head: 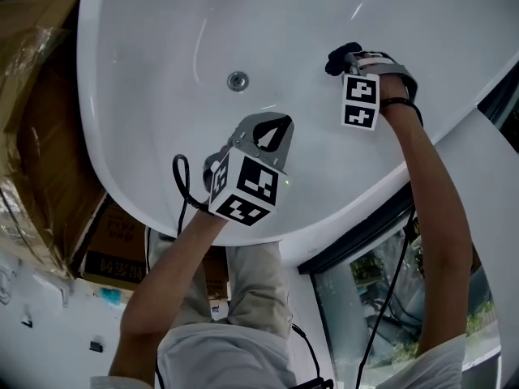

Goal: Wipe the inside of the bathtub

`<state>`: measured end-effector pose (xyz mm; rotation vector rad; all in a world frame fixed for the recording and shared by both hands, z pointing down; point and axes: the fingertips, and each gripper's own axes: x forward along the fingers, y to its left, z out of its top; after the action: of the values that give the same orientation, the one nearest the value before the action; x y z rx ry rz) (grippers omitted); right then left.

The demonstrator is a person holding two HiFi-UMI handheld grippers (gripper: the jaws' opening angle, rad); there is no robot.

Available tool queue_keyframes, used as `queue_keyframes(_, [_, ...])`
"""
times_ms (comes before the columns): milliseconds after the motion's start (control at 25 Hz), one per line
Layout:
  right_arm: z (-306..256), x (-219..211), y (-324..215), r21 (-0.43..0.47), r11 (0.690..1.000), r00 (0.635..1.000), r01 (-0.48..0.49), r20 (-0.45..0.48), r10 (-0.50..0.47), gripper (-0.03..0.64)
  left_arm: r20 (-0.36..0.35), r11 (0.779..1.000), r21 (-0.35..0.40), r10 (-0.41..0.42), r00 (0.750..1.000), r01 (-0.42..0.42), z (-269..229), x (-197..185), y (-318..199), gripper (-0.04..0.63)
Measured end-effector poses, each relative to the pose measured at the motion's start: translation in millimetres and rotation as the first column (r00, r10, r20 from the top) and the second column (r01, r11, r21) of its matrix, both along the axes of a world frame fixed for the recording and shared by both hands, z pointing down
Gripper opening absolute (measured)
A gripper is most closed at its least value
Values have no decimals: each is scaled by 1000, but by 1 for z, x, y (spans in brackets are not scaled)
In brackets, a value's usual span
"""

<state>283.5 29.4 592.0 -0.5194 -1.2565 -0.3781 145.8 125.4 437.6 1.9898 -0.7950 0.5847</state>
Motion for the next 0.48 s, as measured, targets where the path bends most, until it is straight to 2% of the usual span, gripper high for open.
queue_keyframes(160, [3,15,-47,97,995,999,10,-43,-6,63,-2,1000,-8,1,1000,-1,4,3,-3,-2])
queue_keyframes(360, [6,37,-85,152,983,989,102,-123,-84,63,-5,1000,-16,-3,1000,3,10,8,-7,-2])
queue_keyframes(480, [6,53,-107,189,976,983,108,-166,-76,63,-6,1000,-19,-2,1000,2,13,10,-9,-2])
